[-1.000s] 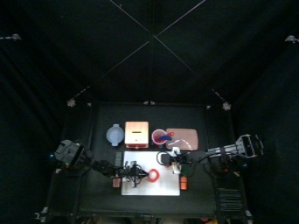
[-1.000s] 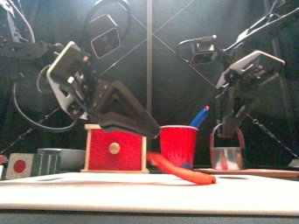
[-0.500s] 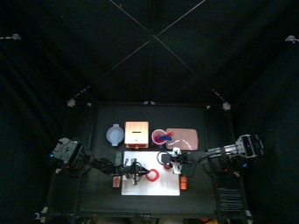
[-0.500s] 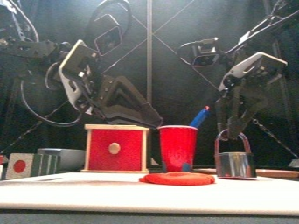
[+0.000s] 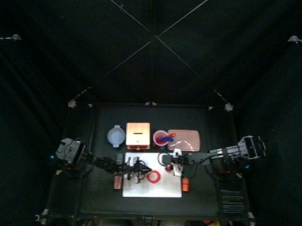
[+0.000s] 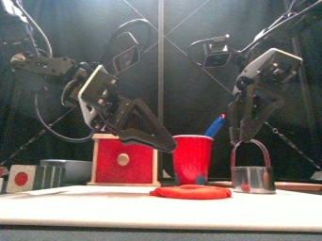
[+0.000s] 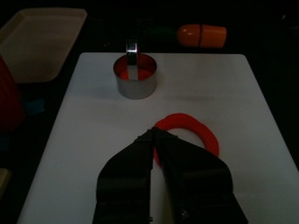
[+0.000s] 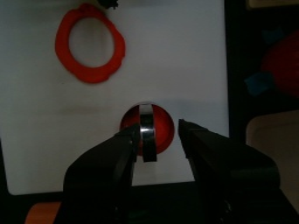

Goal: Get the cutter from the drawer then cut the dough then place the extra dough in the bowl
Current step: Place the extra dough in the bowl

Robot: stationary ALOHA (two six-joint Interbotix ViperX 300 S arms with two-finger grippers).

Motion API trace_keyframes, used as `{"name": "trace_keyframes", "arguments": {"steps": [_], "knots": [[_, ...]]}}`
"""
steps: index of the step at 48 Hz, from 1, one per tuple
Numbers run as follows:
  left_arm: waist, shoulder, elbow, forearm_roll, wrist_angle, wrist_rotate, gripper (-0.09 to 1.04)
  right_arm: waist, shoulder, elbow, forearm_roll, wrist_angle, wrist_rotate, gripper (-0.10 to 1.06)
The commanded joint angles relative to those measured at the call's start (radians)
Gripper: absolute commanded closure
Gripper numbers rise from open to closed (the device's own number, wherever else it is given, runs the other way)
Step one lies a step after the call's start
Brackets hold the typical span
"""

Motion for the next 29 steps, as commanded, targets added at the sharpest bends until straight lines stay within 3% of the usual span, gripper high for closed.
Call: {"name": "trace_keyframes", "arguments": {"steps": [1,12,20,29], "knots": [[0.015,-0.008,-0.043,0.021,0.011,0.002,0.42,0.006,-0.035,-0.015,0.009,0.015,0.000,0.18],[0.037,0.014,-0.081,0.086,0.124,0.000,0.42,-0.003,-0.074,-0.009,0.005,-0.075,-0.002,0.18],[0.066,0.014,-0.104,0.129,0.207,0.002,0.39,-0.057,-0.103,0.041,0.000,-0.261,-0.006,0.18],[0.101,0.020,-0.117,0.199,0.253,-0.002,0.27,-0.075,-0.115,0.118,0.003,-0.459,-0.005,0.18]]}}
